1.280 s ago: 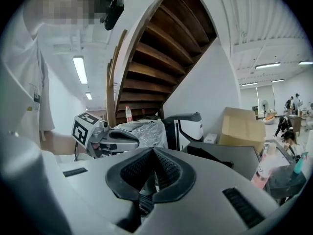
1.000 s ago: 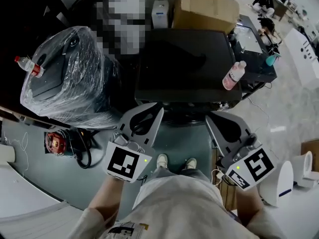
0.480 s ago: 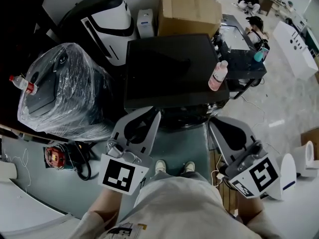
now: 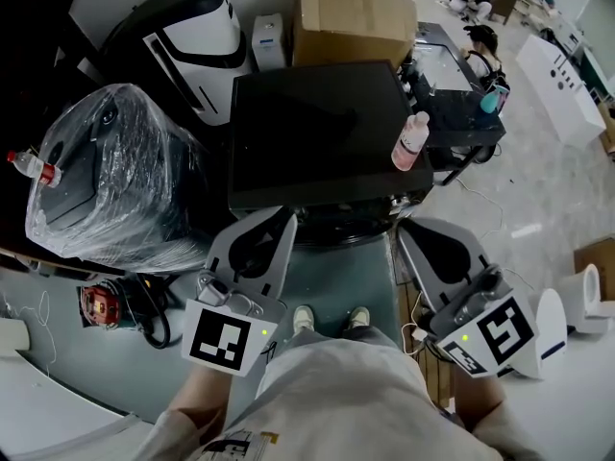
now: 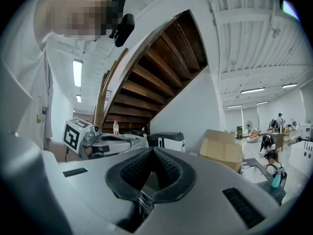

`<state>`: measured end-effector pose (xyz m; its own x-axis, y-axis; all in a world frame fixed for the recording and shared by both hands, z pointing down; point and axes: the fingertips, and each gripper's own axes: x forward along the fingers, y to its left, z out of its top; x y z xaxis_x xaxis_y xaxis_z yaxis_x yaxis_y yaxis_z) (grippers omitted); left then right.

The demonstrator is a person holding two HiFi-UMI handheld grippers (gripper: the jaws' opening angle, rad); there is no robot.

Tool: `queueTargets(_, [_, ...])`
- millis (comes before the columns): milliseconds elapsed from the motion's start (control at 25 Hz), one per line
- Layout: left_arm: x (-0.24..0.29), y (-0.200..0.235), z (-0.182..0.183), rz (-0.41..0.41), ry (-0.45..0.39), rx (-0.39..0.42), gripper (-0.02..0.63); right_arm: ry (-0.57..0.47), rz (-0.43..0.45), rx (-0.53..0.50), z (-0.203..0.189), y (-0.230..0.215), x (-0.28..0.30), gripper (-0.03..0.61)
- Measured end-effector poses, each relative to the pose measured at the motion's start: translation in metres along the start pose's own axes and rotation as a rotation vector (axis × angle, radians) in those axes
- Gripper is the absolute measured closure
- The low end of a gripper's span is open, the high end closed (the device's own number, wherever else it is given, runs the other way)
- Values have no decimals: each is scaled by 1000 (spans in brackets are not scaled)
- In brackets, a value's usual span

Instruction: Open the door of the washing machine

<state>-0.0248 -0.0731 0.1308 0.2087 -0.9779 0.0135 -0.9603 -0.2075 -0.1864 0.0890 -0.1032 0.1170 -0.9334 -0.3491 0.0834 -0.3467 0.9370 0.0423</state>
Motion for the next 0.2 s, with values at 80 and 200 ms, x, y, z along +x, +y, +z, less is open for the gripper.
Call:
queueTargets(80, [1, 0, 0, -1, -3, 0, 586, -3, -3, -1, 1, -1, -1, 557])
queueTargets(200, [2, -2, 1, -10, -11, -2, 586, -4, -8, -1, 1, -1, -3, 557])
